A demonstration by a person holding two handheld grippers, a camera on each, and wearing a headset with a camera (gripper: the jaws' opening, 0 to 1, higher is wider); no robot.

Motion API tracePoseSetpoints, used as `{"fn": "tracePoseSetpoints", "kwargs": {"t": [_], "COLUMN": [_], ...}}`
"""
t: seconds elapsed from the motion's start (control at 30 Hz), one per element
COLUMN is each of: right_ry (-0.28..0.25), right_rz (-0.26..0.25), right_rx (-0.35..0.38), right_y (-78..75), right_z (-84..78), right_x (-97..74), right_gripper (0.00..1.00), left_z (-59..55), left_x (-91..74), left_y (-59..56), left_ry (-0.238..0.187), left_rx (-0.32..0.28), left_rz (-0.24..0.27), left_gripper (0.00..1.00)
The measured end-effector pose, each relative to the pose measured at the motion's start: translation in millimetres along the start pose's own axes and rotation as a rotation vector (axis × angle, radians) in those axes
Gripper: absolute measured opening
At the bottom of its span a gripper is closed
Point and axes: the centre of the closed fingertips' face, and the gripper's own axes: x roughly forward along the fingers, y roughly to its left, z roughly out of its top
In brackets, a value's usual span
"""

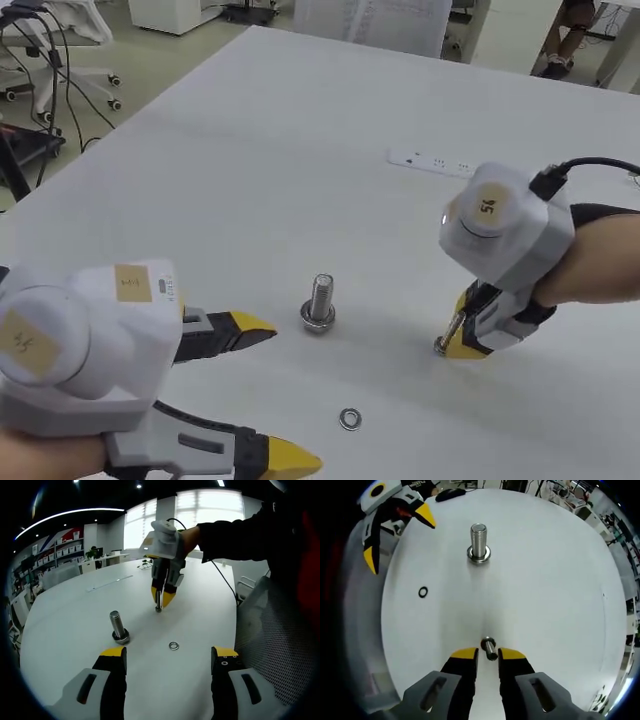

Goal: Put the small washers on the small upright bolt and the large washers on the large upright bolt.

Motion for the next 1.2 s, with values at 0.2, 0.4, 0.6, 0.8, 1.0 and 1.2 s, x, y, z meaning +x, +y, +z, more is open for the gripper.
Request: {"fn": "tracePoseSetpoints", "kwargs": {"t": [0.2,0.4,0.6,0.8,1.0,1.2], "right_ry": [0.004,0.004,0.003,-0.006,-0.008,-0.016], "right_rz": [-0.001,0.001,0.003,0.01,0.01,0.02], "right_rx": [0.012,0.028,0.036,0.042,0.042,0.016], "right_y": [2.4,5.3,9.2,16.5,23.7,38.8], "right_z": [-6.0,-11.5,-15.1,-16.6,-18.2,-9.5], "right_x": [-2.4,-4.1,-5.2,-5.6,-7.2,-10.3], "right_gripper": [0.18,0.18,0.18,0.19,0.19,0.2], "left_z": [1.1,1.7,2.2,2.4,2.7,3.0], "left_x": [0.1,0.5,0.4,0.0,-0.1,-0.6], "left_y": [-0.7,-1.3,-1.6,-2.2,-2.6,-2.5], "left_ry": [0.0,0.0,0.001,0.001,0.002,0.001], "left_rx": [0.002,0.004,0.006,0.008,0.011,0.013], "left_rz": [-0.002,-0.004,-0.005,-0.006,-0.006,-0.006], "left_gripper": [0.68,0.68,0.68,0.68,0.68,0.68]}}
